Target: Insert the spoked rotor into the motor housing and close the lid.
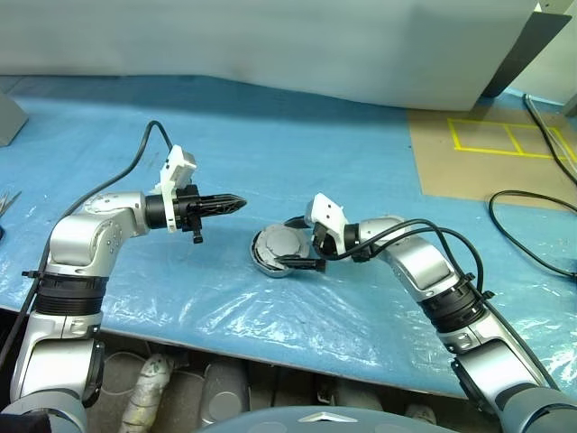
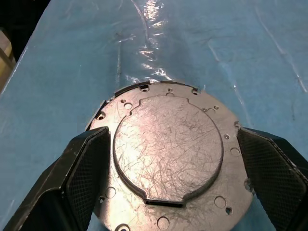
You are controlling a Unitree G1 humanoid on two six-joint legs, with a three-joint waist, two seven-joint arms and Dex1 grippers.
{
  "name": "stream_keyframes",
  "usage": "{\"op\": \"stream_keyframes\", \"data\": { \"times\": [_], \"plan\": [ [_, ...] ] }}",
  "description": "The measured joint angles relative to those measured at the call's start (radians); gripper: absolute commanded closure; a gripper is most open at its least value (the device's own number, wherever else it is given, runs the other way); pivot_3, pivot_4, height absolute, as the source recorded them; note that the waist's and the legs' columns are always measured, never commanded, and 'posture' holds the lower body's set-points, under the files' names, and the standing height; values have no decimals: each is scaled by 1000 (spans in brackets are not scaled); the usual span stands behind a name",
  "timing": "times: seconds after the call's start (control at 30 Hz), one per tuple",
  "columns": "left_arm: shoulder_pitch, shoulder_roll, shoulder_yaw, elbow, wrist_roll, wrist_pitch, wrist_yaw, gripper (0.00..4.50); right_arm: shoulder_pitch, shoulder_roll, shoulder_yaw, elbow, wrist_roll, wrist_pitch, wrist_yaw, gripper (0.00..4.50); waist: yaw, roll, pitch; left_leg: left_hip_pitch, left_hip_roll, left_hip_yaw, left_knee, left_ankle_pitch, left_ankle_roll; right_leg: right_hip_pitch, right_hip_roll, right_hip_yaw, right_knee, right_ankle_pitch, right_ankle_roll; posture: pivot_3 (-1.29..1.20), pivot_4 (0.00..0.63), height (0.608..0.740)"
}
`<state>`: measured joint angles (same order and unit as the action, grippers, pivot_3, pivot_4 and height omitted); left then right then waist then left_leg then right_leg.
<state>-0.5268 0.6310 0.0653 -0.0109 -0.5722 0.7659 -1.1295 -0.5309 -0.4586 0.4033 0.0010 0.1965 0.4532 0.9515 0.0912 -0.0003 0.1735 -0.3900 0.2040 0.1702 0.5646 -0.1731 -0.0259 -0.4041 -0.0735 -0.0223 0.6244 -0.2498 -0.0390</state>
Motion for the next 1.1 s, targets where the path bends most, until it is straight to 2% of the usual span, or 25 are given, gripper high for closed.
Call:
{"op": "stream_keyframes", "data": {
  "times": [0.07, 0.13, 0.23, 0.37, 0.7, 1.1],
  "plan": [
    [2, 0, 2, -5, -5, 7, 6, 4500, 0, 2, 4, 14, -13, -27, 4, 206, 0, 0, 0, 3, 0, 0, 0, 0, 0, 2, 0, 0, 0, 0, 0, 0, 150, 740],
    [11, 4, 3, -17, -14, 12, 11, 4500, 1, 2, 7, 22, -29, -55, 8, 633, -1, 0, 0, 5, 1, 0, 0, 0, 0, 4, 0, 1, 0, 0, 0, 0, 150, 740],
    [24, 12, 7, -24, -23, 22, 24, 4500, 9, 4, 8, 13, -32, -60, 25, 1502, -1, 0, 0, 5, 1, 0, 0, 0, 0, 4, 0, 1, 0, 0, 0, 0, 150, 740],
    [34, 12, 9, -38, -34, 25, 38, 4500, 6, 10, 6, 10, -41, -51, 26, 1524, -1, 0, 0, 5, 1, 0, 1, 0, 0, 4, 0, 2, 0, 0, 0, 0, 150, 740],
    [39, 4, 9, -38, -35, 13, 75, 4500, -37, 105, -35, 9, 3, 137, 4, 1524, -23, 0, 0, 4, 1, 0, 0, 0, 0, 3, 1, 1, 0, 0, 0, 0, 150, 740],
    [39, -6, 9, -11, -34, -17, 82, 4500, -42, 123, -25, -4, -34, 174, -52, 1524, -23, 0, 0, 5, 1, 0, 1, 0, 0, 3, 1, 2, 0, 0, 0, 0, 150, 740]
  ]
}}
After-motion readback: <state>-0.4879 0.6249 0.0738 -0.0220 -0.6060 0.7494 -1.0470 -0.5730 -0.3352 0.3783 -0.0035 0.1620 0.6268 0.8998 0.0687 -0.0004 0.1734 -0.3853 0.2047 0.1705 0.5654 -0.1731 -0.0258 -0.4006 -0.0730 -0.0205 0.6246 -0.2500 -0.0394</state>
